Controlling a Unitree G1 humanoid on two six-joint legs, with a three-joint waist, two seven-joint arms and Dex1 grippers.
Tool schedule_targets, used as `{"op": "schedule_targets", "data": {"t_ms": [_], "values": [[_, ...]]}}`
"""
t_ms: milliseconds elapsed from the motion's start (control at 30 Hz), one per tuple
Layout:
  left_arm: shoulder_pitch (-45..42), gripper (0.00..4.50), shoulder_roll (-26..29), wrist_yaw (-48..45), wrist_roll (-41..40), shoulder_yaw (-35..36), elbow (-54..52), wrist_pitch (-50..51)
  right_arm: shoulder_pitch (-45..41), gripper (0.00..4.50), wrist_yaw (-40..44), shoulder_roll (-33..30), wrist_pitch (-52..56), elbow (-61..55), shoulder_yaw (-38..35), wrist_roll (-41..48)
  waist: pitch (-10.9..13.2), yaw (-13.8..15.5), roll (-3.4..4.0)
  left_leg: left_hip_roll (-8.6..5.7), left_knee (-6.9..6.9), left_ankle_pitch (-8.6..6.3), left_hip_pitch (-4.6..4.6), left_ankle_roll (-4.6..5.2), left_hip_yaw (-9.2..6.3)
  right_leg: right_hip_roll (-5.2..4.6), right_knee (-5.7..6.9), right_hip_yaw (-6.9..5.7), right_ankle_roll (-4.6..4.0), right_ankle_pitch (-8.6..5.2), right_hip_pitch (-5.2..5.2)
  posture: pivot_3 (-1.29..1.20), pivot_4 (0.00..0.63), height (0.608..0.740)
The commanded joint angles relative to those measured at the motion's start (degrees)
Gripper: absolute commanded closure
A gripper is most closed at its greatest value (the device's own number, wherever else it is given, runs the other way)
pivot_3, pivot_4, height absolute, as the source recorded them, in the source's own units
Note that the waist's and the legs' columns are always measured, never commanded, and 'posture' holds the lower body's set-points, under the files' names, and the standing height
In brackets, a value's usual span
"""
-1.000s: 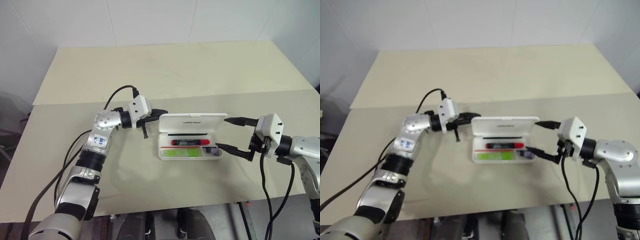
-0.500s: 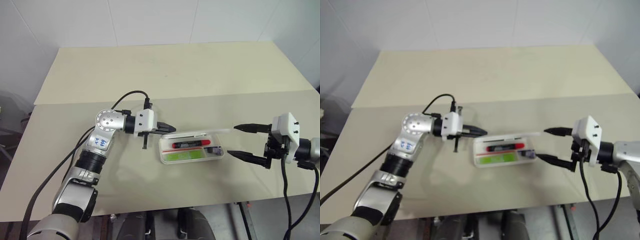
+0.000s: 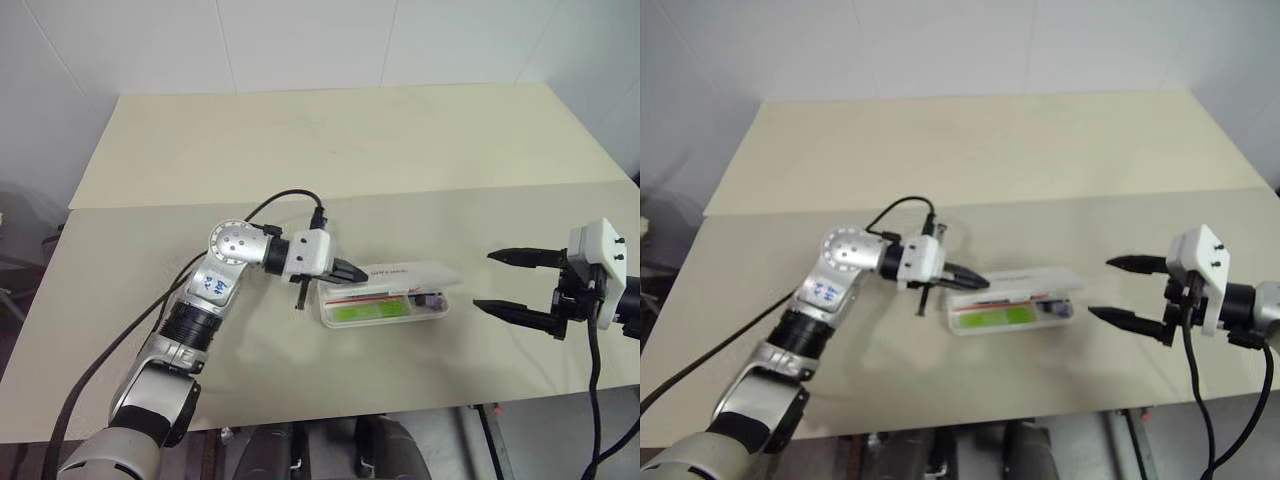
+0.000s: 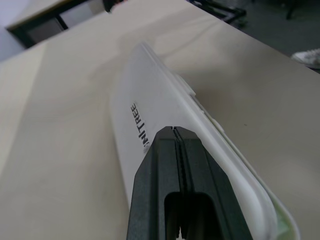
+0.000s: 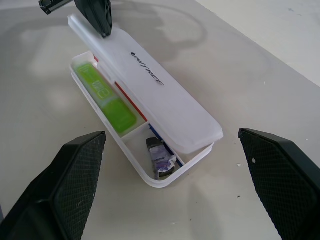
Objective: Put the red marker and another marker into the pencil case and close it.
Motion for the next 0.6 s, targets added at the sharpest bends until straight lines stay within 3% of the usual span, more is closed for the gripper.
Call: {"op": "schedule_targets", "data": {"t_ms": [33, 600], "values": [[1.1, 4.47, 0.4, 1.2, 1.9, -1.9, -3.4, 2.2, 0.1, 0.00, -1.1, -0.1, 0.2, -2.2, -2.8, 1.1, 0.0, 0.0, 0.00, 0.00, 0.00, 0.00, 0.00, 0.00, 0.00, 0.00, 0.00, 0.00, 0.00, 0.00, 0.00, 0.00, 0.150, 0.740], [4.7, 4.47, -2.6, 11.5, 9.6, -6.2, -1.9, 9.0, 2.5, 0.00, -7.3, 5.6, -0.1, -8.6, -1.5, 2.2, 0.0, 0.0, -0.01, 0.00, 0.07, -0.02, 0.01, 0.04, -0.13, -0.06, 0.02, 0.02, 0.00, 0.00, 0.08, 0.00, 0.150, 0.740]]}}
